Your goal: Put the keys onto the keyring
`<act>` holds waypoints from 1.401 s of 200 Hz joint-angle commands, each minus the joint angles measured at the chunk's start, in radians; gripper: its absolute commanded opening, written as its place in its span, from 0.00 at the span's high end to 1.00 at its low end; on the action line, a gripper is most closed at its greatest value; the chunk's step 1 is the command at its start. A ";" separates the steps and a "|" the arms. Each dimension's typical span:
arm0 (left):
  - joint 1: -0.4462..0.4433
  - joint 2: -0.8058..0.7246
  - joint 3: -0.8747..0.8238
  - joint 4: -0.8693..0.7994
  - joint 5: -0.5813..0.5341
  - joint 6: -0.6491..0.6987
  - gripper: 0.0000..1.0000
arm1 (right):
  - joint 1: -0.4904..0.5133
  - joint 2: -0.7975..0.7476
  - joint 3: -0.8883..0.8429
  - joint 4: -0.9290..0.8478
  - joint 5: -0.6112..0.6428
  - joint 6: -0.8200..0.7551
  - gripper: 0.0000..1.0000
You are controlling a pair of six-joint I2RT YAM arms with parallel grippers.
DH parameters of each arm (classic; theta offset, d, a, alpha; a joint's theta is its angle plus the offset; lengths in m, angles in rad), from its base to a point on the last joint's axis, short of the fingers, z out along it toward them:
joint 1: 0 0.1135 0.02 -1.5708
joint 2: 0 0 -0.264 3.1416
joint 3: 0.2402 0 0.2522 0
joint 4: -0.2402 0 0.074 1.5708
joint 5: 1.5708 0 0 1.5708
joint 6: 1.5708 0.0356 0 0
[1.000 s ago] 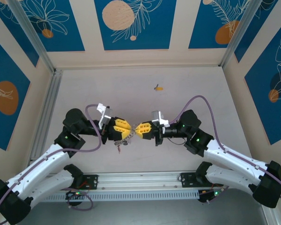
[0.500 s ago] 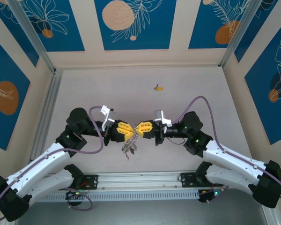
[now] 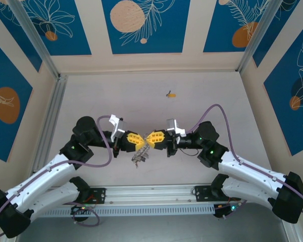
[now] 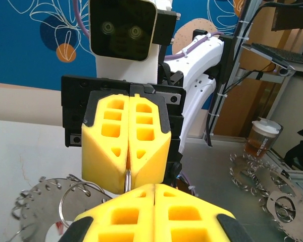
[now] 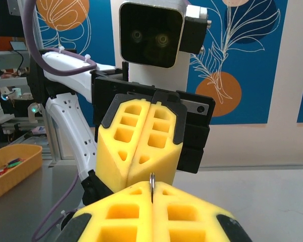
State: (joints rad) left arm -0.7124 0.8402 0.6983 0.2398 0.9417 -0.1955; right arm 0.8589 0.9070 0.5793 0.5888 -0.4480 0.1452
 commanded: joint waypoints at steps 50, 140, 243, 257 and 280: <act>-0.013 -0.007 0.066 -0.131 -0.073 0.096 1.00 | 0.017 -0.086 -0.018 -0.042 0.022 -0.085 1.00; -0.026 0.019 0.107 -0.180 -0.055 0.111 0.80 | 0.006 -0.082 -0.017 -0.017 0.018 -0.073 1.00; -0.047 0.016 0.119 -0.247 -0.096 0.175 1.00 | 0.000 -0.063 -0.004 0.009 0.014 -0.058 1.00; -0.047 -0.001 0.129 -0.276 -0.137 0.198 1.00 | -0.001 -0.072 -0.007 -0.009 0.019 -0.060 1.00; -0.047 -0.004 0.184 -0.405 -0.202 0.284 1.00 | -0.003 -0.103 -0.003 -0.132 0.049 -0.100 1.00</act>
State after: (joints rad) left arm -0.7540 0.8574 0.8074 -0.0380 0.8173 -0.0055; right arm 0.8608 0.8524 0.5598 0.5156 -0.4252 0.0853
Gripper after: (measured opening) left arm 0.041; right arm 0.057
